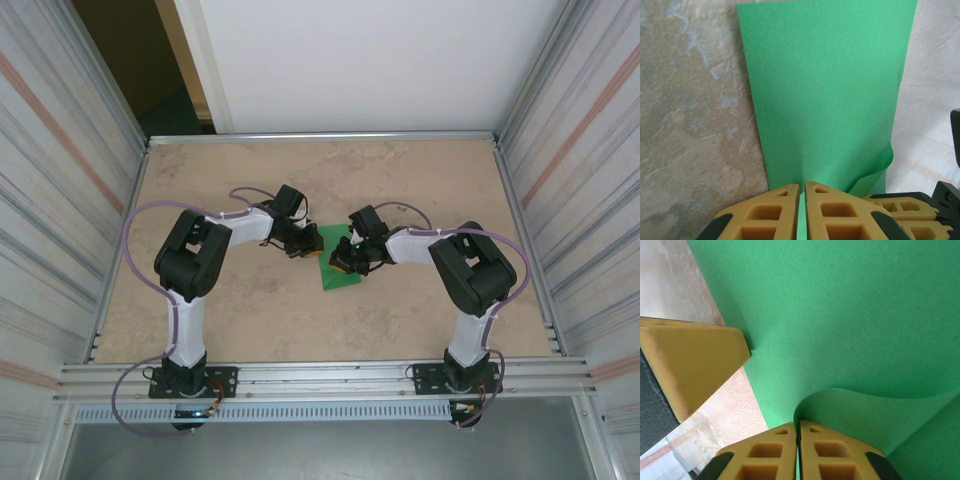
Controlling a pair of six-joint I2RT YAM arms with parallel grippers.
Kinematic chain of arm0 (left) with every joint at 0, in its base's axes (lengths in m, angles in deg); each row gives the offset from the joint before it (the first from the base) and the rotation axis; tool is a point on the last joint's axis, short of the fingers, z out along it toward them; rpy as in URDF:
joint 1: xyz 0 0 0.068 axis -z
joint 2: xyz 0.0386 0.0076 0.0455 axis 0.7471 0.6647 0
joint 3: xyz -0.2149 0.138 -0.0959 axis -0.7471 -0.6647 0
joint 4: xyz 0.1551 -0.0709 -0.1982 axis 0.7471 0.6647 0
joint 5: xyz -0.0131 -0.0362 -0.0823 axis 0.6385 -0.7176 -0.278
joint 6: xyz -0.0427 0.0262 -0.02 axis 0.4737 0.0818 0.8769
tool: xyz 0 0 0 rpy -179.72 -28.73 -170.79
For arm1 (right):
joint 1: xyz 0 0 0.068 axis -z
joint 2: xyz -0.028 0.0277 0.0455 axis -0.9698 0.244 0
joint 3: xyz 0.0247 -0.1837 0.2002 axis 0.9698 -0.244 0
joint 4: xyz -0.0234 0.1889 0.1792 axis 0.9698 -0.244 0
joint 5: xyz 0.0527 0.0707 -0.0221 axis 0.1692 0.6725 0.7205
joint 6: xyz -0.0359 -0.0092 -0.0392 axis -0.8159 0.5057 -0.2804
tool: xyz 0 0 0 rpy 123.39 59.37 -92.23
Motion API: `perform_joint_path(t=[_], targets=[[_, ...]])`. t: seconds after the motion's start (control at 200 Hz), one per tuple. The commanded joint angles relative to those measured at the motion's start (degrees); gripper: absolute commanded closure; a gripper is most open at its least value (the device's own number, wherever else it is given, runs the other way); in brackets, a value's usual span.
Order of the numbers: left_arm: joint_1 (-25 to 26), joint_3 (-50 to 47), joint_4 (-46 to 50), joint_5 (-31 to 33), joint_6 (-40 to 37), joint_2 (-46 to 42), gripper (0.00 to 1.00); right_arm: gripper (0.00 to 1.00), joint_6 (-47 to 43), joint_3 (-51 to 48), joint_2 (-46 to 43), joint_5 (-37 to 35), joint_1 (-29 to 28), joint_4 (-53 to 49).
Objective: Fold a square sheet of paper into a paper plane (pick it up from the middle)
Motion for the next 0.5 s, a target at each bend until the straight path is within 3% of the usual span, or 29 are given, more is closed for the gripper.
perform_joint_path(t=[0.0, 0.496], targets=[[-0.3, 0.4, 3.4, 1.4, -0.8, 1.3, 0.87, 0.86, 0.6, 1.1, 1.7, -1.3, -0.6, -2.4], [-4.9, 0.9, 3.7, 4.2, -0.4, -7.5, 0.77, 0.55, 0.7, 0.7, 1.8, -1.2, -0.7, -2.3]])
